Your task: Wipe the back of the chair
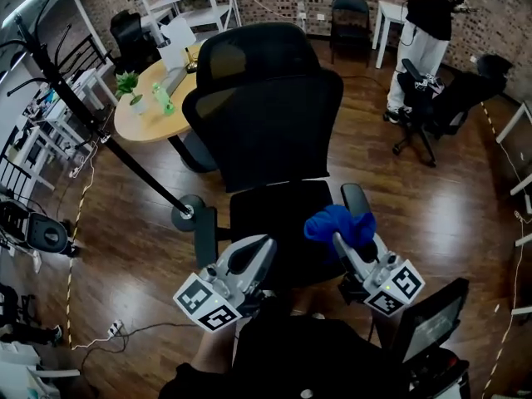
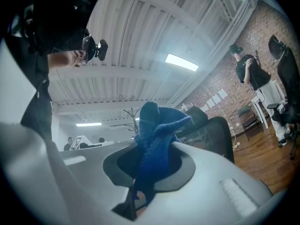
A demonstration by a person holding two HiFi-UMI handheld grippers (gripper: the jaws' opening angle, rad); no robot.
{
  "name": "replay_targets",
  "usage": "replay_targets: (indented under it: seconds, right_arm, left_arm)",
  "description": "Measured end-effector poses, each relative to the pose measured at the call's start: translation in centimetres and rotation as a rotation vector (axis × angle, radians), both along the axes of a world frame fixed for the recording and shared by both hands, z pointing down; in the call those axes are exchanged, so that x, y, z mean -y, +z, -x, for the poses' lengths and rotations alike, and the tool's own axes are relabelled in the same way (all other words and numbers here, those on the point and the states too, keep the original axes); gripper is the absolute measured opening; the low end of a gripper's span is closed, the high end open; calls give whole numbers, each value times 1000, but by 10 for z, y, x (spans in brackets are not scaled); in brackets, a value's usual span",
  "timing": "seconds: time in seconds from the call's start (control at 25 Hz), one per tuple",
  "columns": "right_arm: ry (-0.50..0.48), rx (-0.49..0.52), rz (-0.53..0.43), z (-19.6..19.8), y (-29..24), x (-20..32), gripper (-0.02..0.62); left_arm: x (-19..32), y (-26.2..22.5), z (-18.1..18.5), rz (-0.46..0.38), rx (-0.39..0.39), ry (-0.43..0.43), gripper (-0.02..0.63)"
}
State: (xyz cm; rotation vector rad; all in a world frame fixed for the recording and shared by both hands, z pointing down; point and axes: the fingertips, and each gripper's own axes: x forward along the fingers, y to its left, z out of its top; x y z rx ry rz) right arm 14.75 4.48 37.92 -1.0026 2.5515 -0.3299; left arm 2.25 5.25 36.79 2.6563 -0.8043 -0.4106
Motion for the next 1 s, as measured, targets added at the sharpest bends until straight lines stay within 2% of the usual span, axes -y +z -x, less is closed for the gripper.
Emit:
replay_targets:
  seconds: [0.32, 0.44, 0.56, 0.76, 0.88, 1.0]
  right_arm:
    - [97, -57, -51, 36, -48, 76, 52]
    - [96, -77, -46, 48, -59, 110, 52]
    - [73, -46, -13, 53, -66, 144, 52]
    - [-13, -4, -25, 62, -88, 206, 52]
    - [-93, -23, -58, 87, -96, 265, 52]
    - [-172, 14, -19, 123, -111, 321, 52]
  left_arm:
    - [74, -19, 50, -39, -99, 85, 3]
    - [92, -15, 61, -17, -101, 96, 3]
    - [106, -9, 66, 11, -99, 78, 3]
    - [116, -15, 75, 18, -81, -9, 3]
    - [118, -27, 97, -2, -73, -107, 3]
    - [114, -37, 117, -35, -58, -197, 3]
